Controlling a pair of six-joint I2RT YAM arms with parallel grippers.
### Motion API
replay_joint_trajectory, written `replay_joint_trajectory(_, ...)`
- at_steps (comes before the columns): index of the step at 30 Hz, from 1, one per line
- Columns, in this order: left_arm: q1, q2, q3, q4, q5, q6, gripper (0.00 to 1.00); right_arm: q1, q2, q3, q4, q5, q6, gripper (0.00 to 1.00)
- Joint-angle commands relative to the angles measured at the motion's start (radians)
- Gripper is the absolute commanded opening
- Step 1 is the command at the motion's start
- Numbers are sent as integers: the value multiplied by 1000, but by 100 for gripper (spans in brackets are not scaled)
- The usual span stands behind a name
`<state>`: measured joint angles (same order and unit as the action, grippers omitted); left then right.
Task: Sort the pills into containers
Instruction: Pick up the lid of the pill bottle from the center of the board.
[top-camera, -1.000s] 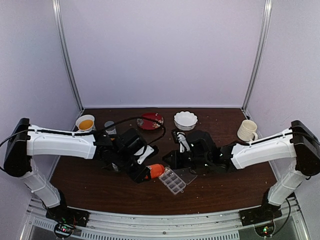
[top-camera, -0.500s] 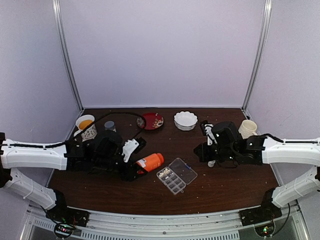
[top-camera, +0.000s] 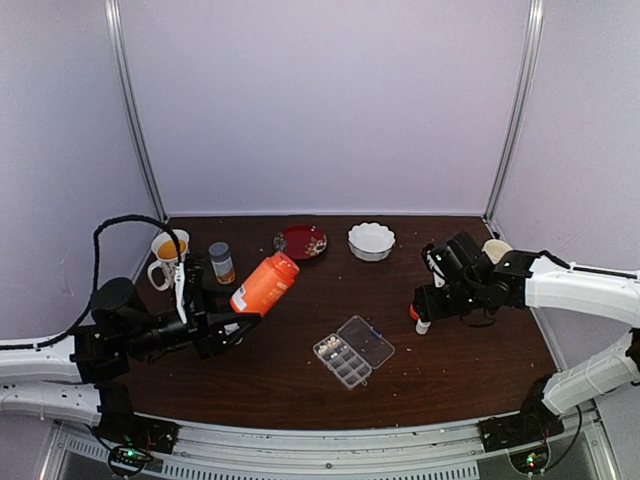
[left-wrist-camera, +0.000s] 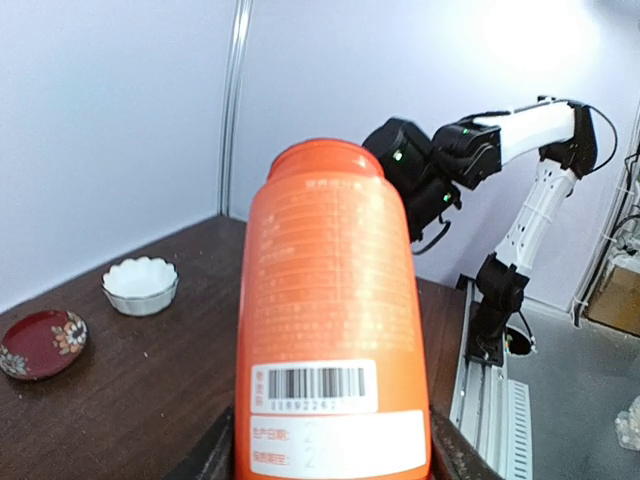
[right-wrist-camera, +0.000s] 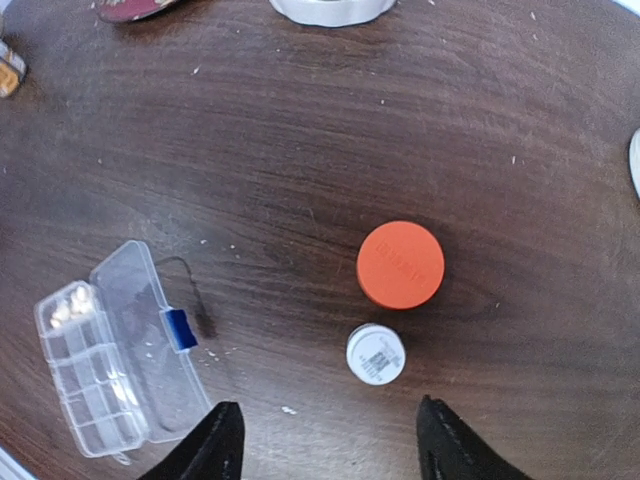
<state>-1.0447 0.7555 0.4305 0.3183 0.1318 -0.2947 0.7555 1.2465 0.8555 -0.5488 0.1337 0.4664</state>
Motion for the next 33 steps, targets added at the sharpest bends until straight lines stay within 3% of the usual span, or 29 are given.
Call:
replay_joint_trajectory(1, -2, -102, -120, 306, -22, 56, 0, -39, 84, 82, -52, 13, -45, 66)
replay_joint_trajectory(10, -1, -241, -57, 268, 63, 206, 0, -142, 301, 311, -175, -24, -121, 75)
replay_joint_trajectory(17, -1, -218, -132, 313, -80, 284, 0, -187, 434, 409, -224, -68, -147, 75)
replay_joint_trajectory(33, -1, -199, -141, 253, -106, 275, 0, -210, 573, 430, -235, -87, -144, 74)
